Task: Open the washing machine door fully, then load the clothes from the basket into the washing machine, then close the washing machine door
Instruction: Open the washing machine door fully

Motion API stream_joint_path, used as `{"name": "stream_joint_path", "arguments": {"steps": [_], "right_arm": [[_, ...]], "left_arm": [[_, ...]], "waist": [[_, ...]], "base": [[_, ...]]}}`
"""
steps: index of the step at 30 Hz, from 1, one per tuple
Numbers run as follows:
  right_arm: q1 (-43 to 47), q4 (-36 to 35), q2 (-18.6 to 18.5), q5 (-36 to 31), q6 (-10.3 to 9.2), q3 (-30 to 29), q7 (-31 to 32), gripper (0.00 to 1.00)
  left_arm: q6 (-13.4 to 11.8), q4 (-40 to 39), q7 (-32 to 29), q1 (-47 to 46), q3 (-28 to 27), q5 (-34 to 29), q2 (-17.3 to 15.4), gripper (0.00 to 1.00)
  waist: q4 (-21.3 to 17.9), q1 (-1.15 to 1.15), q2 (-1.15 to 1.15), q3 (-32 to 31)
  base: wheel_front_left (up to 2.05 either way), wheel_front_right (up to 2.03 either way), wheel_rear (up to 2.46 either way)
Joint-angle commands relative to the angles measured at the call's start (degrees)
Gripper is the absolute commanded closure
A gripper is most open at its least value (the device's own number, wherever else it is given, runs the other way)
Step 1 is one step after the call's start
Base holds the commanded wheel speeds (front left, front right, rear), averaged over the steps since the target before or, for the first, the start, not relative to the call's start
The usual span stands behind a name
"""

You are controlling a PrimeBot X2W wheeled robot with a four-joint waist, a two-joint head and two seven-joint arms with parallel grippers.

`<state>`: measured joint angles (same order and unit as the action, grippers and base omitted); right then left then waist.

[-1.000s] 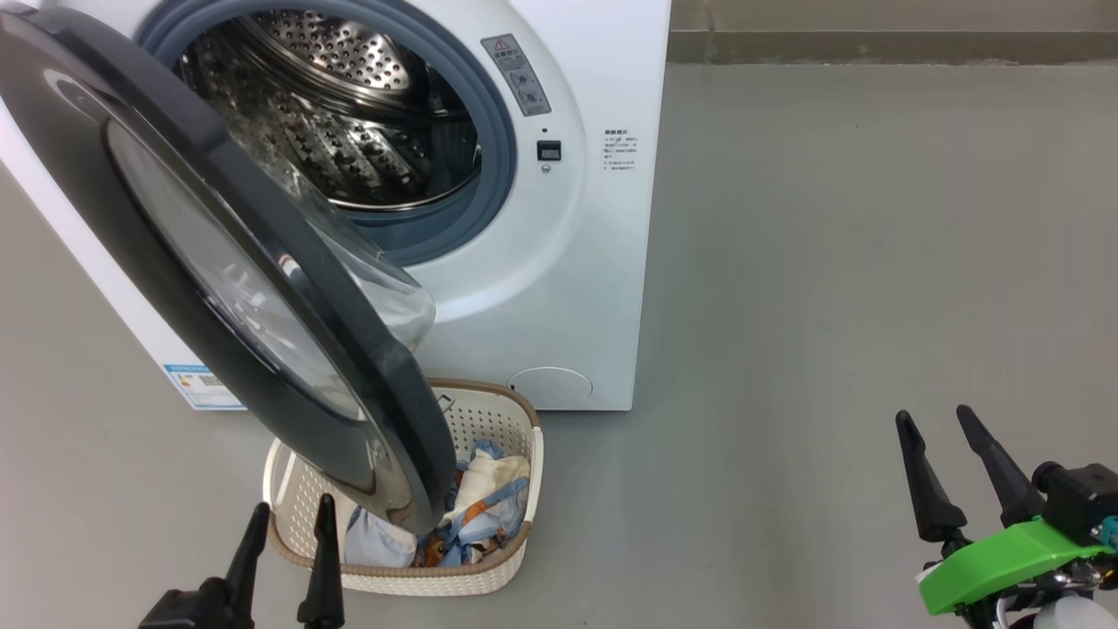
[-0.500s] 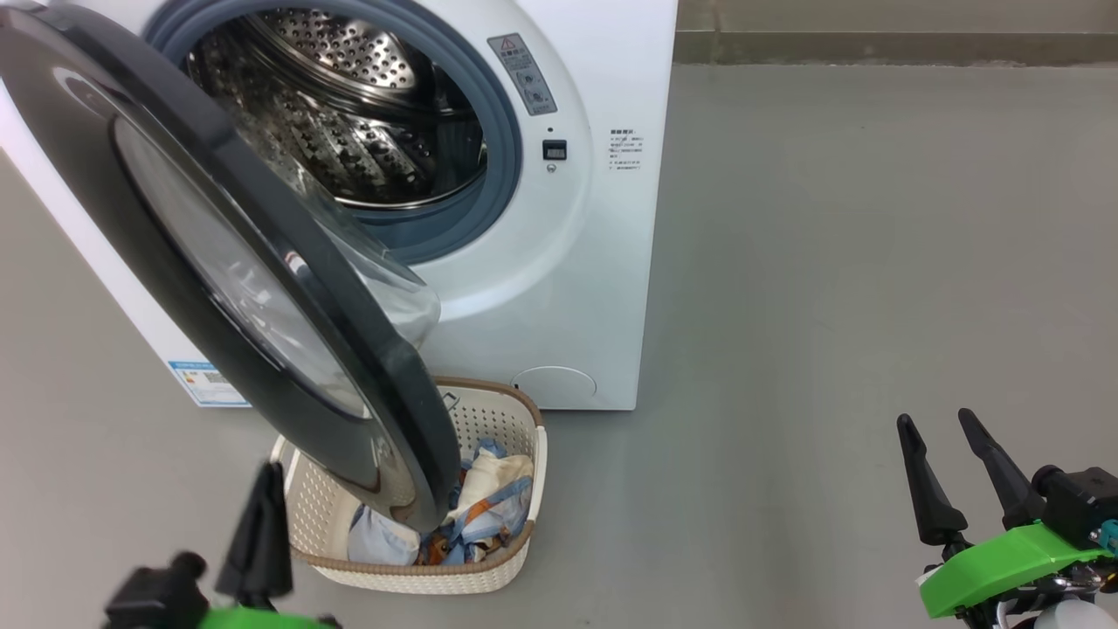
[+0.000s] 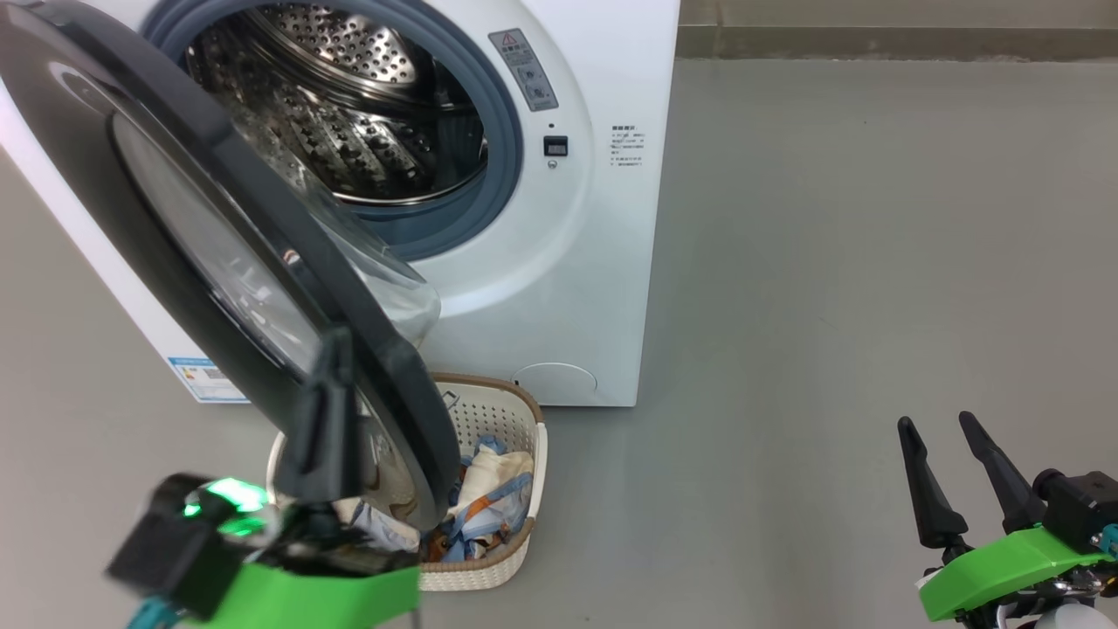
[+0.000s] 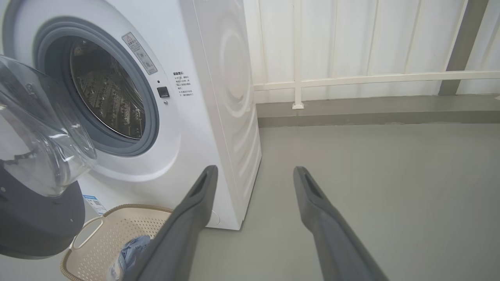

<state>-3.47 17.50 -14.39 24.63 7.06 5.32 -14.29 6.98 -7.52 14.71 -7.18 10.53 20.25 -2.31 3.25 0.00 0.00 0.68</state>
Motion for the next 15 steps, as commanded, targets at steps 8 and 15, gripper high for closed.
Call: {"name": "stream_joint_path", "arguments": {"steps": [8,15], "right_arm": [[-1.4,-1.7,-0.6,-0.5,0.43,2.0,-0.7,0.00],[-2.2,-1.9,-0.6,-0.6,0.43,2.1,-0.7,0.00]], "left_arm": [[-1.8,5.8,0.3,-8.5,9.6,4.5,-0.6,1.00],[-3.7,14.0,0.3,-12.3,13.6,8.0,-0.6,1.00]], "waist": [[-1.5,0.00,0.00,1.5],[-2.3,0.00,0.00,3.0]], "base": [[0.00,0.00,0.00],[0.00,0.00,0.00]]}}
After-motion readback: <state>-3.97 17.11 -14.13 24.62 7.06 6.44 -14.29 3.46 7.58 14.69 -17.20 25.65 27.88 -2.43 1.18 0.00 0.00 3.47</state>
